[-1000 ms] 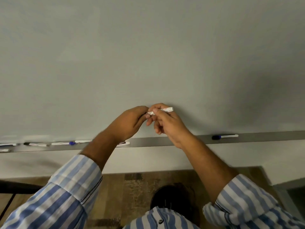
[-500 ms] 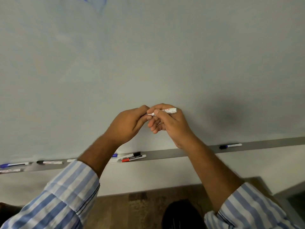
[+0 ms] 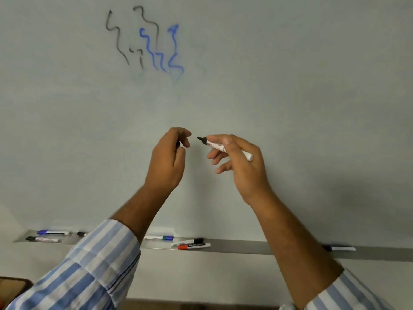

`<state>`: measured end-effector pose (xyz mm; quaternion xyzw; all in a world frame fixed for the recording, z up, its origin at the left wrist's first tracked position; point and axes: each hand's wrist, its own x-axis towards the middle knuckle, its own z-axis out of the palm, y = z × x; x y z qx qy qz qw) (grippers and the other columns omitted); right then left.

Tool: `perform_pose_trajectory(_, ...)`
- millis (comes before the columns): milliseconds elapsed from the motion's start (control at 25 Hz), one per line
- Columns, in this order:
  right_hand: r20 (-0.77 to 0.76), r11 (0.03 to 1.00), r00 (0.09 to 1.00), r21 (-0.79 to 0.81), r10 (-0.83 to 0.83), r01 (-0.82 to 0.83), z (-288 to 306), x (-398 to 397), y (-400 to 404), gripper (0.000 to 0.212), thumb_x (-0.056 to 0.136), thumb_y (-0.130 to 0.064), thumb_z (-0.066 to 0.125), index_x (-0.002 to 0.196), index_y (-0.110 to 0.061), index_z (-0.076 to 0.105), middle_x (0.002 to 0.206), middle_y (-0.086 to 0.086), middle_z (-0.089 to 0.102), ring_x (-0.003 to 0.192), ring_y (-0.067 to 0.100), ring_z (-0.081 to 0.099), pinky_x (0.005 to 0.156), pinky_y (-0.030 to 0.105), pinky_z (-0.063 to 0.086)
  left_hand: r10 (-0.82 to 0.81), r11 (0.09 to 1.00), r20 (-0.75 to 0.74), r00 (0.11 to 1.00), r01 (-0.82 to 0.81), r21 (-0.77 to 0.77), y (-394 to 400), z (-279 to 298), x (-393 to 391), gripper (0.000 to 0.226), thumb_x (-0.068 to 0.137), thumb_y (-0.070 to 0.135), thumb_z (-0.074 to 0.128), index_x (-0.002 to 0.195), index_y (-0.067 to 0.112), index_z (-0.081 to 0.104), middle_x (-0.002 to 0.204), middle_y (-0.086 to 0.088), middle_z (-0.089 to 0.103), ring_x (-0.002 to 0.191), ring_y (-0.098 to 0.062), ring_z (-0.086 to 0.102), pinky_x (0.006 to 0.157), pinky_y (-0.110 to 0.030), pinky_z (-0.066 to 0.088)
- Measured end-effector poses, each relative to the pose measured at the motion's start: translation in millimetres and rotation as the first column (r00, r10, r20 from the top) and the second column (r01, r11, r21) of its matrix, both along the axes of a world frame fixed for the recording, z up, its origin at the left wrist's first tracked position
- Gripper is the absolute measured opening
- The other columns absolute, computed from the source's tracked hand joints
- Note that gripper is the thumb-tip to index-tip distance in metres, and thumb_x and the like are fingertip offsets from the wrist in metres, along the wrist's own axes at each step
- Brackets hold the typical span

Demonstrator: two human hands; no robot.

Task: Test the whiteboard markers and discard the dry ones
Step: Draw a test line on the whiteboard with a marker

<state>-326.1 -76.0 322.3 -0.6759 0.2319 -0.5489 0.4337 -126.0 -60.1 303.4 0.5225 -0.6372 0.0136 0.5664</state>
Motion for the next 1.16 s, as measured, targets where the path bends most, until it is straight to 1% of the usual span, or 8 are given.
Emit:
perform_pose_trajectory(160, 0.042, 1.000, 0.999, -0.018, -0.020, 0.020, 21.8, 14.2, 2.3, 0.027, 0.103, -0.015, 0.060, 0.124, -0.016, 0.077, 0.100, 0.005, 0.080, 0.090, 0.019, 0.076, 0.068, 0.033, 0.063, 0.135, 0.988, -0.004, 0.991, -0.134, -0.078, 7.8, 19.7, 20.4, 0.040, 0.099, -0.001, 0.036, 0.123, 0.014, 0.064, 0.113, 0.004, 0.068, 0.095, -0.011, 0.062, 0.088, -0.029, 0.052)
perform_pose_trajectory(320, 0.083, 0.990, 0.992, -0.099, -0.090, 0.098, 43.9, 37.3, 6.1, 0.031, 0.092, -0.018, 0.061, 0.117, -0.018, 0.079, 0.104, 0.002, 0.080, 0.095, 0.021, 0.078, 0.080, 0.041, 0.067, 0.145, 0.977, 0.058, 0.988, -0.133, -0.167, 12.7, 43.1, 53.6, 0.038, 0.103, -0.006, 0.041, 0.124, 0.015, 0.065, 0.121, 0.004, 0.068, 0.107, -0.012, 0.067, 0.095, -0.037, 0.055)
perform_pose_trajectory(480, 0.129, 0.956, 0.968, -0.173, -0.217, 0.237, 58.0, 75.1, 4.2, 0.029, 0.094, -0.021, 0.062, 0.119, -0.021, 0.078, 0.107, -0.001, 0.081, 0.101, 0.020, 0.078, 0.089, 0.051, 0.065, 0.106, 0.977, 0.064, 0.992, -0.091, -0.195, 14.7, 72.6, 100.1, 0.038, 0.105, 0.000, 0.041, 0.129, 0.021, 0.061, 0.125, 0.008, 0.065, 0.107, -0.008, 0.070, 0.088, -0.041, 0.061)
perform_pose_trajectory(600, 0.156, 0.904, 0.933, -0.240, -0.324, 0.354, 72.0, 108.5, 2.6, 0.027, 0.096, -0.018, 0.066, 0.120, -0.022, 0.077, 0.108, -0.004, 0.080, 0.100, 0.017, 0.077, 0.087, 0.043, 0.065, 0.114, 0.952, 0.176, 0.978, -0.057, -0.302, 14.0, 107.1, 140.3, 0.033, 0.108, 0.010, 0.049, 0.137, 0.021, 0.059, 0.133, 0.007, 0.065, 0.114, -0.004, 0.069, 0.096, -0.038, 0.059)
perform_pose_trajectory(800, 0.213, 0.744, 0.823, -0.351, -0.527, 0.568, 94.5, 142.1, -10.6, 0.026, 0.097, -0.009, 0.070, 0.120, -0.018, 0.078, 0.110, -0.005, 0.078, 0.100, 0.011, 0.074, 0.085, 0.023, 0.058, 0.190, 0.895, 0.288, 0.939, -0.046, -0.443, -11.3, 178.9, 199.9, 0.044, 0.109, 0.007, 0.041, 0.150, 0.018, 0.051, 0.162, 0.004, 0.047, 0.148, -0.013, 0.048, 0.120, -0.027, 0.041)
perform_pose_trajectory(960, 0.294, 0.620, 0.715, -0.360, -0.634, 0.697, 126.3, 147.0, -33.2, 0.031, 0.097, -0.004, 0.068, 0.123, -0.018, 0.077, 0.112, -0.011, 0.074, 0.103, 0.000, 0.071, 0.088, 0.017, 0.056, 0.276, 0.858, 0.348, 0.896, -0.066, -0.509, -50.3, 217.6, 232.6, 0.059, 0.099, -0.014, 0.039, 0.150, 0.012, 0.054, 0.164, -0.004, 0.045, 0.158, -0.022, 0.032, 0.132, -0.047, 0.021)
perform_pose_trajectory(1080, 0.291, 0.513, 0.674, -0.468, -0.679, 0.719, 149.5, 141.6, -56.9, 0.033, 0.100, -0.006, 0.066, 0.131, -0.015, 0.074, 0.117, -0.008, 0.072, 0.105, 0.000, 0.070, 0.091, 0.021, 0.056, 0.374, 0.800, 0.340, 0.863, -0.115, -0.588, -68.8, 217.8, 239.4, 0.063, 0.096, -0.009, 0.040, 0.152, 0.015, 0.054, 0.165, -0.002, 0.044, 0.159, -0.023, 0.029, 0.132, -0.052, 0.016)
perform_pose_trajectory(1160, 0.292, 0.538, 0.694, -0.462, -0.658, 0.705, 161.9, 133.8, -70.6, 0.033, 0.100, -0.005, 0.067, 0.131, -0.013, 0.074, 0.119, -0.006, 0.074, 0.109, 0.003, 0.072, 0.096, 0.028, 0.058, 0.438, 0.771, 0.332, 0.835, -0.159, -0.616, -72.4, 212.0, 237.9, 0.067, 0.093, -0.004, 0.040, 0.155, 0.016, 0.050, 0.167, 0.000, 0.040, 0.160, -0.022, 0.027, 0.131, -0.054, 0.016)
